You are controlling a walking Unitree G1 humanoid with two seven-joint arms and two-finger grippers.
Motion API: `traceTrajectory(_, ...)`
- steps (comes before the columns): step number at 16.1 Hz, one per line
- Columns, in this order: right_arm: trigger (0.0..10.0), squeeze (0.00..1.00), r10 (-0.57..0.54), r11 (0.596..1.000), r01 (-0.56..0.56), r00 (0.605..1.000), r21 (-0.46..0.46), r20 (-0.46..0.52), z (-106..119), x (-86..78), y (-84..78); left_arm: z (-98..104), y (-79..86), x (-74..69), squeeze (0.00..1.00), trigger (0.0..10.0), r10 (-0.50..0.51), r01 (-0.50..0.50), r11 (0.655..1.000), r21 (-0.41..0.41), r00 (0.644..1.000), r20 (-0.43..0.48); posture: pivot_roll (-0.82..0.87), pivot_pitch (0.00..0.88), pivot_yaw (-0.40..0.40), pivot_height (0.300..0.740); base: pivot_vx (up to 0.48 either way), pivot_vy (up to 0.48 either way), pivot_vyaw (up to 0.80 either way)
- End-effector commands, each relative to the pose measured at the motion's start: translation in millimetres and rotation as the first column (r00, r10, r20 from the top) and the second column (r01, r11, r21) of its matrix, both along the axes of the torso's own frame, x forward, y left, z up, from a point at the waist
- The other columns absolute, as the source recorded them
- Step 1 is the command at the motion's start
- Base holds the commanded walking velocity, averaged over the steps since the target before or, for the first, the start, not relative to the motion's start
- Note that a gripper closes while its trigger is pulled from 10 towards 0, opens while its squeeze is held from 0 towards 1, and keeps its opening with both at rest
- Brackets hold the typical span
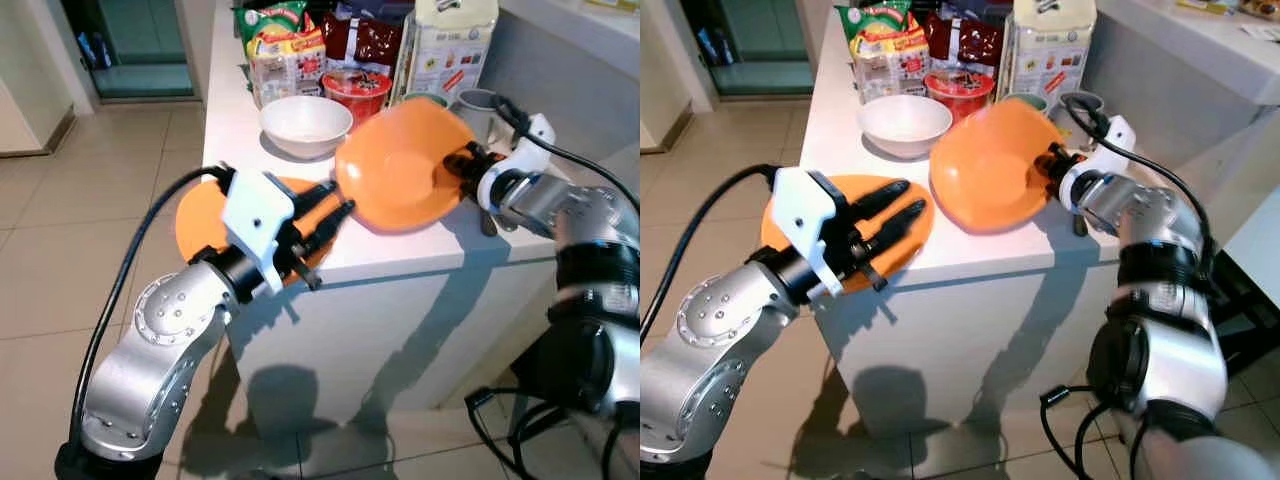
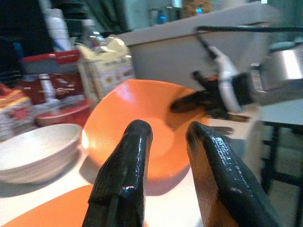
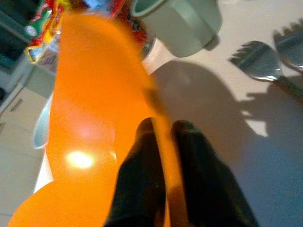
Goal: Setting the table
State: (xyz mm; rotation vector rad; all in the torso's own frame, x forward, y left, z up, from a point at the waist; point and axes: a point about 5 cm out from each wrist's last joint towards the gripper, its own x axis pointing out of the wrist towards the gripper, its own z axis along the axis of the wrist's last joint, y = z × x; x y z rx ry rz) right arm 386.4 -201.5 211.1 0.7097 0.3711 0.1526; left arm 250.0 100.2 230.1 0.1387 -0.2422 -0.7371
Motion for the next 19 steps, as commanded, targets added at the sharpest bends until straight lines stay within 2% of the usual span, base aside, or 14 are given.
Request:
traceTrajectory(1, 0.0, 0.00, 0.030, 0.999, -0.034, 0.992, 0.024, 0.124, 28.8, -14.4, 0.6, 2.5, 13.0, 8.3, 0.00, 10.0, 0.130, -0.130, 0.991, -0.028, 0.991, 0.009, 0.02, 0.000, -0.013, 0.740, 0.000, 0.000, 0.00)
traceTrajectory(3, 0.0, 0.00, 0.062, 0.998, -0.060, 0.980, -0.016, 0.192, 38.0, -29.0, 3.8, 3.7, 22.8, 13.2, 0.00, 10.0, 0.216, -0.216, 0.974, -0.066, 0.976, -0.005, 0.01, 0.000, -0.009, 0.740, 0.000, 0.000, 0.00)
traceTrajectory(4, 0.0, 0.00, 0.094, 0.993, -0.072, 0.959, -0.088, 0.267, 45.6, -46.8, 6.9, 5.5, 34.9, 16.5, 0.00, 10.0, 0.295, -0.294, 0.952, -0.082, 0.956, 0.002, 0.01, 0.000, -0.003, 0.740, 0.000, 0.000, 0.00)
traceTrajectory(6, 0.0, 0.00, 0.092, 0.991, -0.044, 0.910, -0.127, 0.405, 62.2, -77.4, 11.7, 8.7, 47.5, 18.1, 0.00, 10.0, 0.382, -0.379, 0.921, -0.092, 0.924, 0.018, 0.01, 0.000, 0.003, 0.740, 0.000, 0.000, 0.00)
traceTrajectory(8, 0.0, 0.00, 0.085, 0.986, -0.009, 0.887, -0.167, 0.454, 67.5, -92.1, 13.7, 8.6, 49.6, 17.2, 0.00, 10.0, 0.401, -0.398, 0.914, -0.084, 0.916, 0.023, 0.01, 0.000, 0.004, 0.740, 0.000, 0.000, 0.00)
traceTrajectory(9, 0.0, 0.00, 0.072, 0.972, 0.044, 0.877, -0.229, 0.475, 67.1, -99.6, 10.2, 7.1, 49.0, 16.6, 0.00, 10.0, 0.402, -0.399, 0.914, -0.078, 0.915, 0.025, 0.01, 0.000, 0.011, 0.740, 0.000, 0.000, 0.00)
traceTrajectory(11, 0.0, 0.00, 0.066, 0.957, 0.086, 0.867, -0.277, 0.495, 67.2, -103.9, 6.9, 6.7, 47.4, 16.5, 0.00, 10.0, 0.400, -0.397, 0.914, -0.080, 0.916, 0.025, 0.01, 0.000, 0.014, 0.740, 0.000, 0.000, 0.00)
traceTrajectory(12, 1.8, 0.00, 0.068, 0.934, 0.128, 0.854, -0.335, 0.516, 66.9, -107.5, 5.0, 6.8, 45.5, 16.6, 0.00, 10.0, 0.398, -0.395, 0.915, -0.084, 0.917, 0.021, 0.01, 0.000, 0.017, 0.740, 0.000, 0.000, 0.00)
traceTrajectory(13, 10.0, 0.00, 0.075, 0.907, 0.163, 0.846, -0.389, 0.528, 65.2, -111.4, 6.0, 5.6, 44.0, 16.2, 0.00, 10.0, 0.402, -0.400, 0.913, -0.077, 0.915, 0.020, 0.01, 0.000, 0.016, 0.740, 0.000, 0.000, 0.00)
traceTrajectory(15, 10.0, 0.00, 0.079, 0.897, 0.169, 0.847, -0.408, 0.525, 61.1, -114.5, 10.0, 2.8, 42.6, 15.1, 0.00, 10.0, 0.414, -0.413, 0.909, -0.057, 0.910, 0.022, 0.01, 0.000, 0.016, 0.740, 0.000, 0.000, 0.00)
traceTrajectory(17, 10.0, 0.00, 0.101, 0.864, 0.205, 0.824, -0.460, 0.558, 54.8, -126.4, 22.7, -2.5, 39.4, 10.4, 0.00, 10.0, 0.430, -0.430, 0.902, -0.038, 0.902, 0.016, 0.01, 0.000, 0.012, 0.740, 0.000, -0.469, 0.00)
traceTrajectory(19, 10.0, 0.00, 0.099, 0.862, 0.217, 0.814, -0.459, 0.572, 52.6, -129.6, 25.6, -4.1, 37.5, 8.6, 0.00, 10.0, 0.431, -0.430, 0.902, -0.035, 0.903, 0.012, 0.01, 0.000, 0.012, 0.740, 0.000, -0.469, 0.00)
